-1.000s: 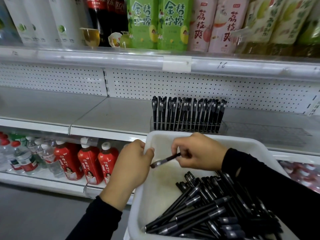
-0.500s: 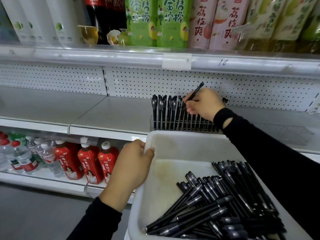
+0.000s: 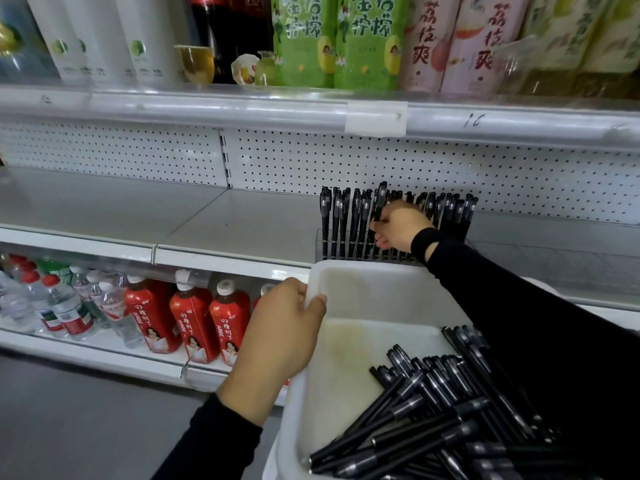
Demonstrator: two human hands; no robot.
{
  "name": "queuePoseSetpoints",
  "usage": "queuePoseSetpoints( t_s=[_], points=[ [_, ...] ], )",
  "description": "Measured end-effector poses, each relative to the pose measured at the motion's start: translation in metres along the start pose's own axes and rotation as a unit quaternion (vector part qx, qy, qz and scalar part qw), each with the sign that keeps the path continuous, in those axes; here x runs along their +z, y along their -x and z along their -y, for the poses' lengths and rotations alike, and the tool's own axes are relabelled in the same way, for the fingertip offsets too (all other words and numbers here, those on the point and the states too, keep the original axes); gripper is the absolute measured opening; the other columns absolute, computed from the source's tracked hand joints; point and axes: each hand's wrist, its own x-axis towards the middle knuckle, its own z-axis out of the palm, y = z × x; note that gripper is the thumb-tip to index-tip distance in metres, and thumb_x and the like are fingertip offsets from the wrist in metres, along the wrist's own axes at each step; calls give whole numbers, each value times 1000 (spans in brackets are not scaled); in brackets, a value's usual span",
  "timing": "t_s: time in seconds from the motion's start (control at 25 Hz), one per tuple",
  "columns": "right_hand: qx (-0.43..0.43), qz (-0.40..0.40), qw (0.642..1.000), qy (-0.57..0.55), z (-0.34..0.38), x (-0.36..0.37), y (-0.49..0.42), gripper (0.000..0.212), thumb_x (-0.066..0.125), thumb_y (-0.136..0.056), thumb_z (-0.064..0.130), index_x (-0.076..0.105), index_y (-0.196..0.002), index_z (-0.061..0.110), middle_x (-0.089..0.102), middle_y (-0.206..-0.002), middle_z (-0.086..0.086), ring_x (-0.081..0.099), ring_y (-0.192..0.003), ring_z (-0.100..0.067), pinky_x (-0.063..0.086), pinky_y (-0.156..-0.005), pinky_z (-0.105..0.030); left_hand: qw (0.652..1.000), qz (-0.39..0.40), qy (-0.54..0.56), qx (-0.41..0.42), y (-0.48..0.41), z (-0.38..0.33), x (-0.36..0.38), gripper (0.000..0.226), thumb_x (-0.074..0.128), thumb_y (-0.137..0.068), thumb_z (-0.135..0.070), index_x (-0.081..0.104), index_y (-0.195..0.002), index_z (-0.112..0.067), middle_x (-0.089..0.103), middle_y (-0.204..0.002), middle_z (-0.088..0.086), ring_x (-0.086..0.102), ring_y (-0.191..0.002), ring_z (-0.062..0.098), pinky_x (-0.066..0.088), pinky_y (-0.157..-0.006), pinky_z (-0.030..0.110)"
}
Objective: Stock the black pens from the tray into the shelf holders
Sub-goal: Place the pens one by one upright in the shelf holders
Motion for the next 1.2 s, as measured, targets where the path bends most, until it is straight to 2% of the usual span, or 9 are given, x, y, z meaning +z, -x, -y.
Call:
queuePoseSetpoints(
  t_s=[0.08, 0.2, 0.4, 0.52, 0.72, 0.8, 0.92, 1.04, 1.2],
  points=[
    [-5, 4, 997, 72, -2, 4, -2, 29, 59, -100, 25, 68, -99, -3, 74, -84, -13, 72, -77, -27, 60, -83, -41, 1000, 1, -3, -1, 0, 0, 0, 21, 56, -95, -36, 64, -94, -16, 70, -84, -1, 66, -79, 16, 55, -76, 44],
    [2, -11, 991, 132, -2, 6, -1, 36, 63, -97, 33, 72, -81, 2, 71, -70, -5, 70, -69, -24, 58, -83, -35, 1000, 6, -1, -2, -1, 0, 0, 21, 56, -95, -35, 64, -94, -15, 70, -84, -1, 66, -79, 17, 56, -77, 45],
    [7, -25, 997, 70, -7, 6, -3, 32, 65, -96, 27, 64, -74, 4, 76, -87, -17, 74, -83, -34, 58, -87, -45, 1000, 5, -6, -1, -2, 0, 0, 23, 56, -95, -36, 64, -95, -15, 70, -85, -1, 66, -80, 17, 56, -78, 45],
    [-15, -43, 997, 60, -8, 11, -5, 24, 63, -97, 24, 67, -89, 2, 74, -87, -17, 73, -83, -34, 59, -84, -48, 1000, 6, -4, -2, -1, -1, 1, 22, 56, -95, -36, 64, -94, -16, 71, -84, -1, 66, -80, 17, 56, -78, 45],
    [-9, -24, 991, 130, 7, 9, -3, 39, 63, -97, 27, 58, -117, -7, 74, -93, -18, 73, -88, -33, 59, -85, -46, 1000, 7, 2, -6, 0, -2, 1, 20, 56, -95, -37, 63, -95, -18, 70, -85, -2, 67, -79, 16, 56, -78, 45],
    [-4, -12, 986, 165, 11, 6, -2, 36, 64, -96, 30, 64, -108, -5, 75, -89, -14, 73, -86, -30, 59, -86, -43, 1000, 7, 2, -5, 1, -2, 0, 20, 56, -95, -37, 63, -96, -18, 71, -85, -2, 67, -79, 15, 56, -78, 45],
    [-6, -13, 980, 200, 7, 8, 3, 39, 66, -94, 37, 66, -73, 4, 73, -73, -8, 73, -74, -27, 59, -82, -36, 1000, 6, -1, -2, 2, -1, 0, 20, 56, -95, -36, 64, -96, -18, 70, -85, -2, 66, -79, 15, 56, -78, 43],
    [-7, -39, 981, 188, -4, 7, 5, 37, 69, -92, 39, 65, -79, 4, 75, -80, -14, 72, -75, -28, 60, -79, -37, 1000, 5, -2, -1, 1, -1, 0, 20, 56, -95, -36, 64, -96, -17, 70, -85, -2, 66, -80, 16, 56, -78, 43],
    [-11, -61, 996, 58, -12, 3, 10, 30, 70, -92, 31, 70, -83, 2, 75, -77, -15, 74, -75, -31, 61, -78, -44, 1000, 11, 7, -6, 0, -1, 2, 20, 56, -95, -35, 64, -94, -17, 71, -84, -2, 67, -80, 17, 56, -79, 44]
  ],
)
